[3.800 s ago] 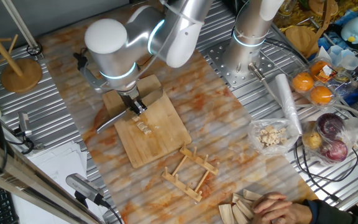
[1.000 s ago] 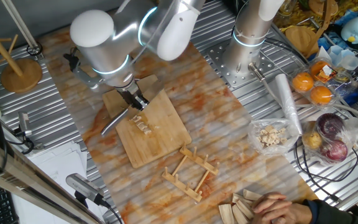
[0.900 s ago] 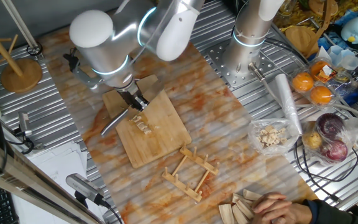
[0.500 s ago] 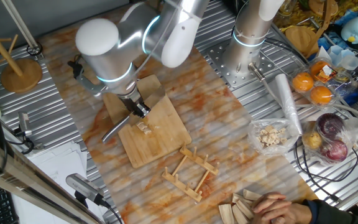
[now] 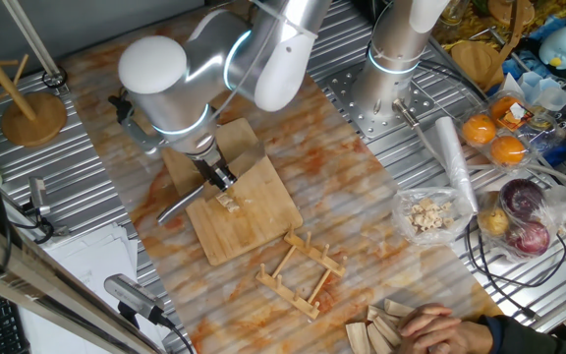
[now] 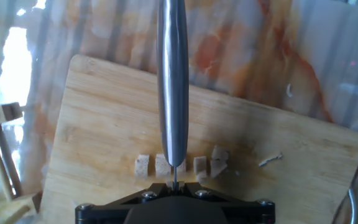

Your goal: Slice the lotus root

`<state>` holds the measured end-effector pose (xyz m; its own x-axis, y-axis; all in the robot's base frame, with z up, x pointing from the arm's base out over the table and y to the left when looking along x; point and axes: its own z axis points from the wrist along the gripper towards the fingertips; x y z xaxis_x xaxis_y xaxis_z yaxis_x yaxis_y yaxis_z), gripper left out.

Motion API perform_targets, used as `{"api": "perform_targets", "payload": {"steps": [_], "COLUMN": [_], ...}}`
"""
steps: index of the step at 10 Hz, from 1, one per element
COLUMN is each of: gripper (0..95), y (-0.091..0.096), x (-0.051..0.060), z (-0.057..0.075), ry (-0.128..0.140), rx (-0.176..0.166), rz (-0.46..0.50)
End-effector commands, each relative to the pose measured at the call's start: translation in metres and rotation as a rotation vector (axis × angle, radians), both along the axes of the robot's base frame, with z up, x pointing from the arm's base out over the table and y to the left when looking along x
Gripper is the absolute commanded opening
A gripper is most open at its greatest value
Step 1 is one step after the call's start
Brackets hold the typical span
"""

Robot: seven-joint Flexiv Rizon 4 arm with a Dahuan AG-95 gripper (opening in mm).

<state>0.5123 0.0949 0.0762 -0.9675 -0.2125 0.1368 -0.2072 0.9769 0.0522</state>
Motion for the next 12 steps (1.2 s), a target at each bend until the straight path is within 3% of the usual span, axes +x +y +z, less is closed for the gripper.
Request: {"api": "perform_targets", "payload": {"steps": [1, 12], "gripper": [0.0, 0.0], "y": [0.0017, 0.0073], "x": [0.0007, -0.0007], "z": [-0.0028, -0.0118], "ry": [-0.001, -0.003], "rx": [-0.001, -0.011], "rz": [-0.002, -0.020]}}
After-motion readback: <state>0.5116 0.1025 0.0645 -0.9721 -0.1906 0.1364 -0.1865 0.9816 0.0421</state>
